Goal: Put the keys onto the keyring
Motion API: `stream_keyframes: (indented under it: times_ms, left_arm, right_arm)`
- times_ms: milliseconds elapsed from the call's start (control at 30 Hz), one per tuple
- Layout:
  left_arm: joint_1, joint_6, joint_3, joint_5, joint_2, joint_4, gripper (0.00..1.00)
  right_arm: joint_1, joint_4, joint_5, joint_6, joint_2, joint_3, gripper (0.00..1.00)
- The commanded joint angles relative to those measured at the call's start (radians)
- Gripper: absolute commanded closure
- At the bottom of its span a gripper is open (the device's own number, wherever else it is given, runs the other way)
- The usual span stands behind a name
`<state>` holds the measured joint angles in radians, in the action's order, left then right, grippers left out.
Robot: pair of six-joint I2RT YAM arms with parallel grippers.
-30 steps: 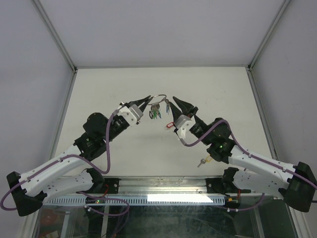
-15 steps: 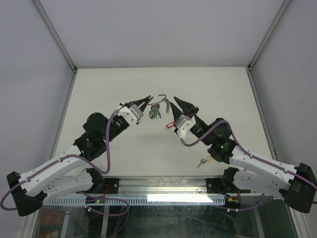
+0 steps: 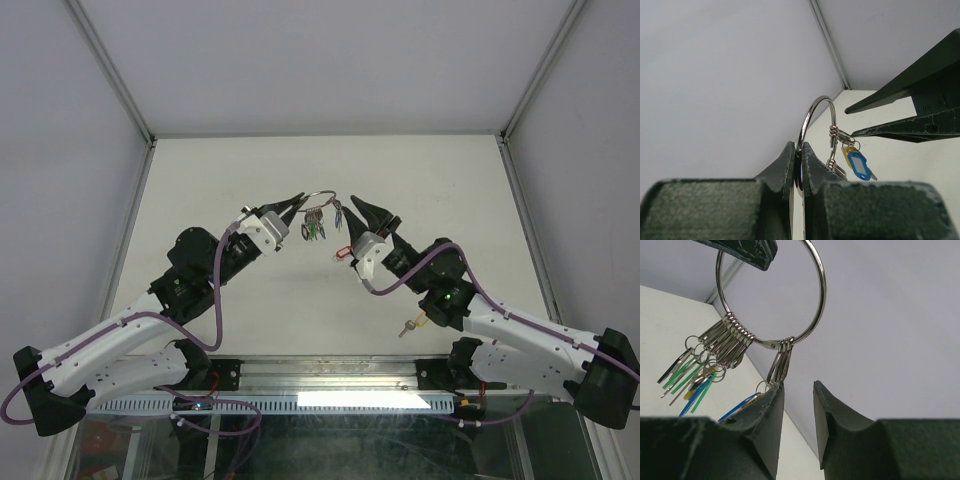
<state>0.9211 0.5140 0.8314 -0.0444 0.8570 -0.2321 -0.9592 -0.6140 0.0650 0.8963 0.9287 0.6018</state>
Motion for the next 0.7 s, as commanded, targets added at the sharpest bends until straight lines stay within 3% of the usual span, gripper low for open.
stream_keyframes:
  times_ms: [0, 667]
  left_arm:
    - [-0.009, 0.009, 0.061, 0.014, -0.018, -0.078, 1.00]
    - [-0.009, 0.009, 0.065, 0.018, -0.016, -0.076, 1.00]
  right_arm:
    - [-0.004, -0.015, 0.000, 0.008, 0.005, 0.012, 0.68]
    - [-0.004, -0.058, -0.013, 0.002, 0.043, 0.026, 0.67]
